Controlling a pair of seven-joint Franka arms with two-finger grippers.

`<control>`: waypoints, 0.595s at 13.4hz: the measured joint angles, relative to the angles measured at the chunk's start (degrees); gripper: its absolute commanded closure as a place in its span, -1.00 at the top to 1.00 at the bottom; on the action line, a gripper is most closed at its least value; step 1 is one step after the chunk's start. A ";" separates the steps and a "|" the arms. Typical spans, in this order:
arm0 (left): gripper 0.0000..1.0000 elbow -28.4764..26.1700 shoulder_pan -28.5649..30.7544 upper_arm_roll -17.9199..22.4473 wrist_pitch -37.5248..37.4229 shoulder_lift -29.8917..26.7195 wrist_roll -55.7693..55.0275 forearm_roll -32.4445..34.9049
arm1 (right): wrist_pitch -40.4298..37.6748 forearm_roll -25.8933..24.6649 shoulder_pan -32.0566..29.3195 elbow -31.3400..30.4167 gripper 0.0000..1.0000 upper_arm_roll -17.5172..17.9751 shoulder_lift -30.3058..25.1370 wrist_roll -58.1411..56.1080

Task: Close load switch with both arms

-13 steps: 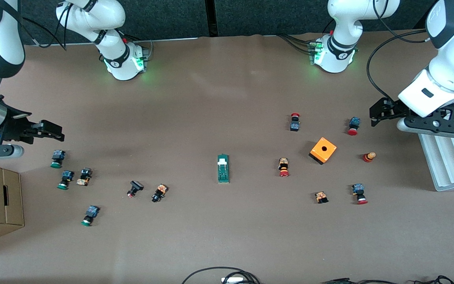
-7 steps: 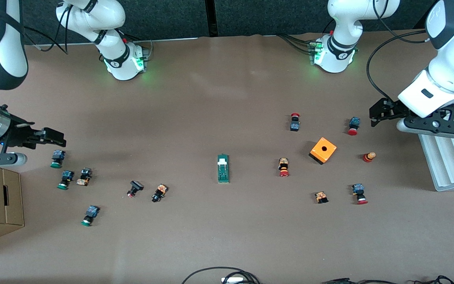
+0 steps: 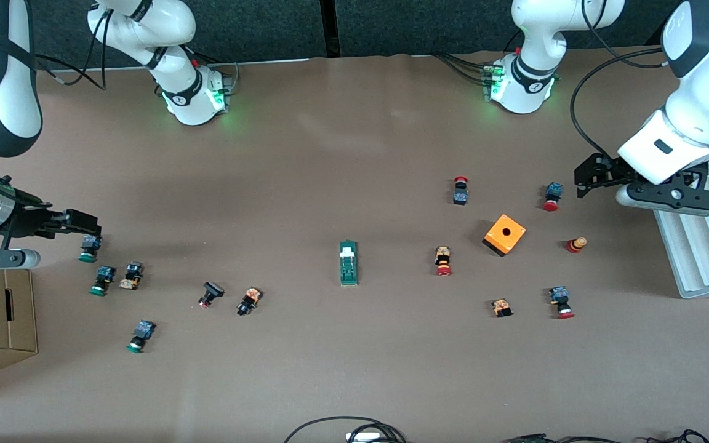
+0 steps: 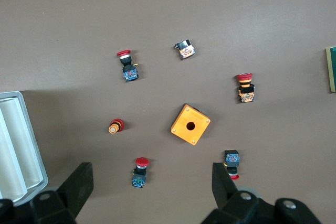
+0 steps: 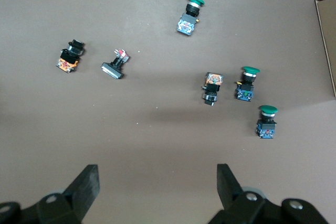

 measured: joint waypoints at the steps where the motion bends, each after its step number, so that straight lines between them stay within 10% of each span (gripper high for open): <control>1: 1.00 0.00 0.00 0.00 0.00 0.01 0.00 0.00 | 0.23 0.00 -0.11 0.00 1.00 -0.02 0.00 0.00; 8: 1.00 0.01 0.00 0.00 0.00 0.01 0.00 0.01 | 2.86 0.00 -0.96 0.00 1.00 -0.16 0.14 -0.01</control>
